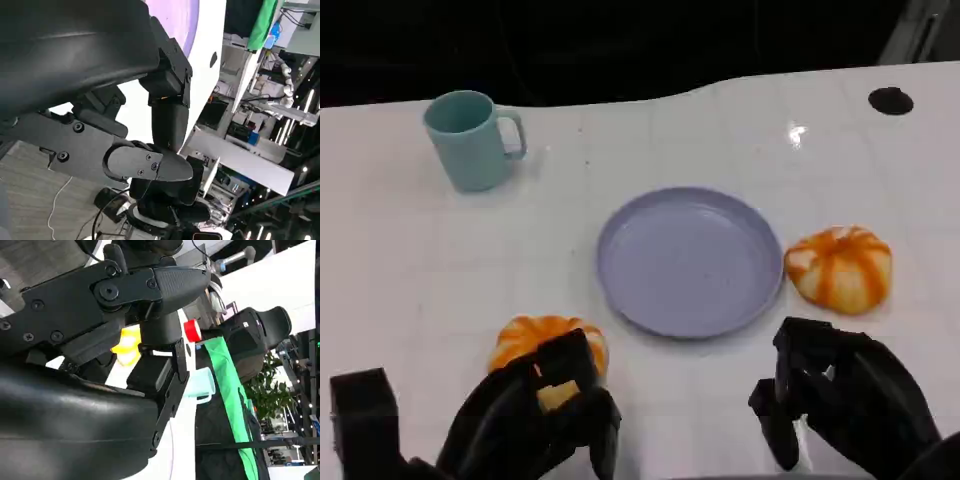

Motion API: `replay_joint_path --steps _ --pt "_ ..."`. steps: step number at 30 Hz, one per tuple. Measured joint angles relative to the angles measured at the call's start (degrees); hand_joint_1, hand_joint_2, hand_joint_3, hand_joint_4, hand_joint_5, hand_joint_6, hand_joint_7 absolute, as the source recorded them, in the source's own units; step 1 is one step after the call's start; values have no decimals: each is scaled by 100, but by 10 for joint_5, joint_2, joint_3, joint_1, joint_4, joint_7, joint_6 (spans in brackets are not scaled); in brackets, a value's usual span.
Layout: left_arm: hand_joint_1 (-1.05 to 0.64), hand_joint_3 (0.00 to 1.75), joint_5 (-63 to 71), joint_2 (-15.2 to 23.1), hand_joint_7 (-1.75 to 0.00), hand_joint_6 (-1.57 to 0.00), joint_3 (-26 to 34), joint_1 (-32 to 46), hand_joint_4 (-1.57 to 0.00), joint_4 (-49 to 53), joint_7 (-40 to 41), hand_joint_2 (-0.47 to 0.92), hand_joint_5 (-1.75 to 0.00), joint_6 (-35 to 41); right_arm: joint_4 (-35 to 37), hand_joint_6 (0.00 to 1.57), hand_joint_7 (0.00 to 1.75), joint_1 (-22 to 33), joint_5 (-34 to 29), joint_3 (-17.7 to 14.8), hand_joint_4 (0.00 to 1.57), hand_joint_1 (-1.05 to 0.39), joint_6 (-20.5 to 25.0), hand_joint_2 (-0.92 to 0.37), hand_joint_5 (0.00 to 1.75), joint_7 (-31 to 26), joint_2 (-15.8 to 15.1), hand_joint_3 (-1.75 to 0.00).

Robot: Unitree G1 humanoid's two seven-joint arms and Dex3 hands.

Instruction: Grasp the bread from the table and place it into the plate.

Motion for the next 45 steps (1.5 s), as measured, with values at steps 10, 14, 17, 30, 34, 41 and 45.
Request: replay_joint_path --steps 10,14,17,30,34,41,45 --pt "-62 25 0 0 -175 -73 0 -1 -95 1 -3 92 -175 0 4 102 152 -1 1 0 118 -96 0 -92 167 2 0 -34" --pt "-61 25 0 0 -175 -73 0 -1 -95 1 -3 92 -175 0 4 102 152 -1 1 0 118 -96 0 -92 167 2 0 -35" --pt "-61 25 0 0 -175 -73 1 -1 -95 1 -3 92 -175 0 4 102 151 -1 1 0 118 -96 0 -92 166 2 0 -35" --pt "-63 27 3 -4 -138 -54 15 -1 -60 -2 -3 92 -175 -38 4 102 150 -2 1 0 118 -95 0 -92 166 2 0 -35" --pt "-65 24 26 -2 -91 -54 18 -3 -51 -3 -2 92 -153 -80 5 103 150 -4 1 0 118 -96 0 -92 166 4 1 -33" --pt "-72 22 129 29 -28 -44 23 -20 -40 -12 17 92 -107 -197 4 104 149 -4 1 1 119 -97 1 -92 165 3 4 -32" --pt "-66 11 191 57 -19 -40 26 -30 -33 -19 38 92 -94 -254 3 103 149 -4 1 2 119 -96 1 -92 165 3 4 -33"
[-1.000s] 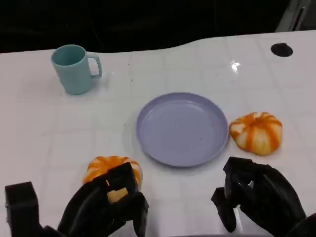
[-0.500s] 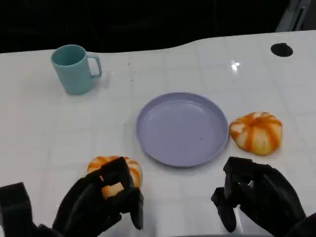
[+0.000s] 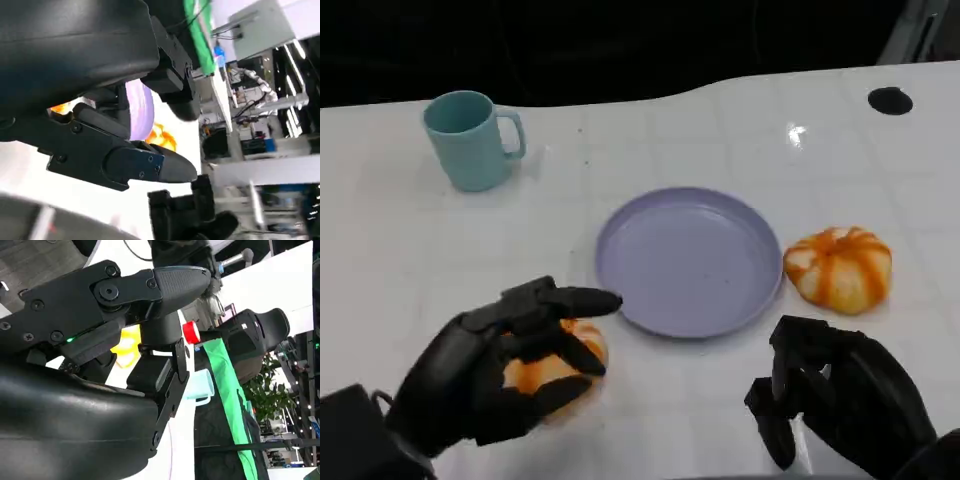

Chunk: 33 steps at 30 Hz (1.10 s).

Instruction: Grasp the bread from the table and place it into the plate.

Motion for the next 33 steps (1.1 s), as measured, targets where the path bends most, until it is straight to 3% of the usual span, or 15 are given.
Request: replay_joint_path --steps 6,8,15,24,33 --pt "-68 8 152 56 -9 -35 11 -5 -23 -27 69 92 -82 -49 -4 103 149 1 -2 2 118 -97 0 -92 165 -4 0 -34" --pt "-71 7 204 77 -5 -33 12 -5 -25 -46 87 92 -71 -55 -6 102 148 2 -4 4 118 -95 0 -92 165 -6 0 -34" --pt "-74 6 408 135 -2 -37 3 2 -32 -124 129 92 -52 -12 -7 103 148 3 -4 6 119 -96 0 -92 165 -6 1 -35" --pt "-74 2 566 155 0 -35 -65 -24 -32 -130 144 92 -45 53 -11 103 149 5 -1 5 120 -96 3 -92 164 -5 0 -34" --pt "-73 1 618 161 0 -34 -142 -102 -36 -30 125 92 -35 109 -14 104 149 9 -2 6 120 -96 4 -92 163 -5 -2 -35"
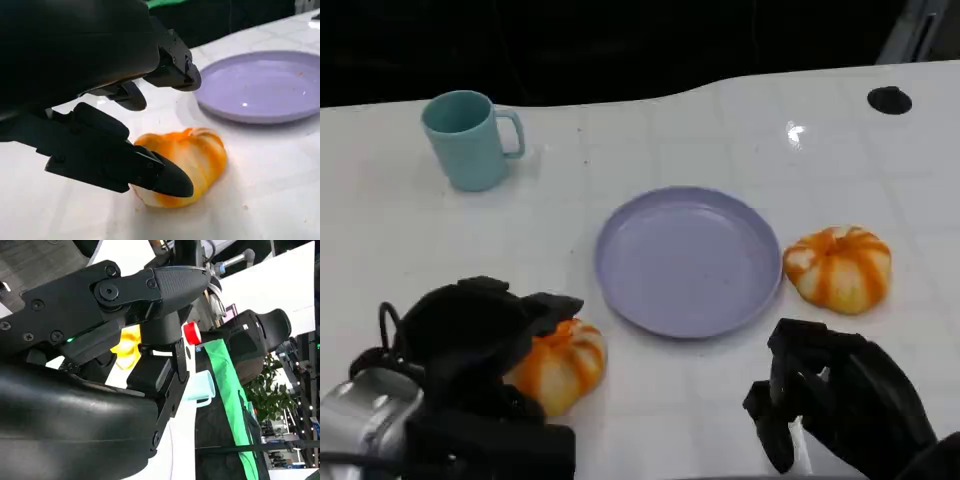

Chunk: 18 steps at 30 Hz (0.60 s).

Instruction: Grasp the bread from the table and place it into the plate.

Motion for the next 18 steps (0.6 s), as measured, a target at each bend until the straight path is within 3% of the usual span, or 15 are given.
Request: replay_joint_path --steps 11,14,16,18 --pt "-70 0 28 -6 -1 -37 -83 -77 -47 163 34 92 -21 28 -15 103 149 7 1 0 120 -95 10 -92 163 -2 0 -34" --pt "-58 2 28 -6 -2 -42 -97 -88 -55 188 59 92 -24 27 -16 103 149 7 2 0 119 -95 11 -92 164 -2 0 -34" --pt "-45 9 23 -6 -6 -55 -104 -94 -68 209 80 92 -34 20 -16 103 149 8 2 0 119 -95 11 -92 164 -1 -1 -33" --pt "-35 17 15 -6 -8 -77 -107 -99 -74 235 116 92 -69 3 -17 103 149 8 2 0 119 -95 13 -92 164 -1 -2 -33"
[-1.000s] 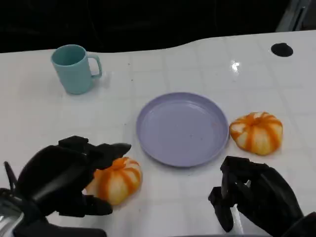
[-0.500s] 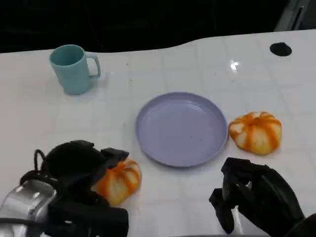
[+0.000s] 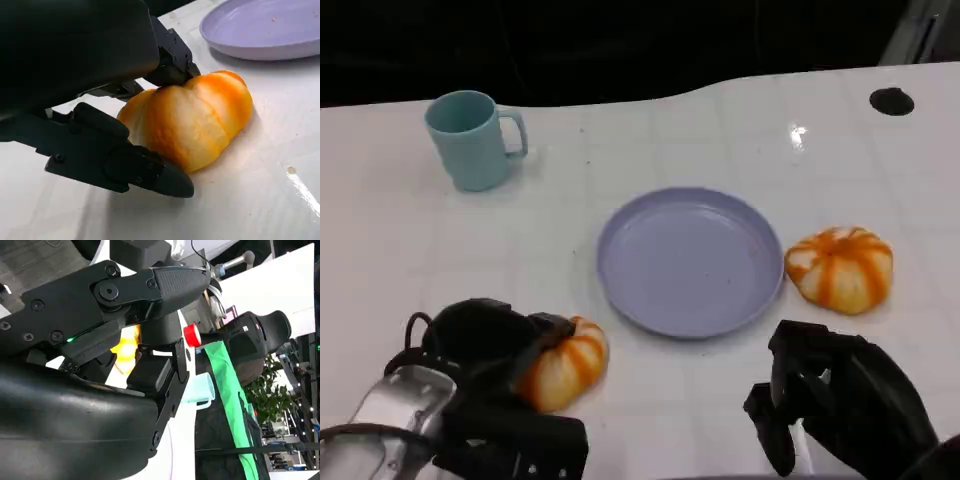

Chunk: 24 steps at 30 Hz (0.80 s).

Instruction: Grasp the bread from the table and place it into the plate.

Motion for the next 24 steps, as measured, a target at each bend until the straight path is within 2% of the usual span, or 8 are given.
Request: replay_joint_path --steps 3,4,5,6,7,16,21,24 --pt "-29 39 -9 0 -27 -108 -5 -8 -79 48 84 92 -135 -37 0 103 149 1 0 0 119 -96 2 -92 164 0 -1 -33" --pt "-29 39 -10 0 -50 -104 -7 -10 -79 64 113 92 -154 -49 -1 103 149 2 0 -1 119 -96 2 -92 164 0 -1 -33" --pt "-29 41 -9 0 -87 -93 -10 -13 -80 80 142 92 -166 -59 -1 103 149 2 0 -1 119 -95 2 -92 164 0 -2 -33" --pt "-28 42 -9 0 -117 -82 -14 -18 -80 96 171 92 -170 -68 -1 103 149 2 0 -1 119 -95 2 -92 164 0 -2 -34" --pt "-28 43 -7 -1 -130 -76 -19 -22 -79 111 196 92 -172 -76 -1 103 149 2 0 -1 120 -95 2 -92 164 1 -2 -34" --pt "-26 43 -5 -1 -121 -77 -46 -44 -77 160 282 92 -175 -92 -1 103 151 2 0 -3 120 -96 2 -92 164 2 -4 -35" --pt "-25 39 -14 1 -125 -78 -46 -44 -80 155 276 91 -175 -93 -1 103 151 2 0 -3 120 -96 2 -92 165 2 -4 -34" --pt "-24 39 -21 9 -114 -81 -41 -39 -77 130 247 92 -175 -81 0 103 151 2 0 -4 120 -96 2 -92 166 3 -4 -34"
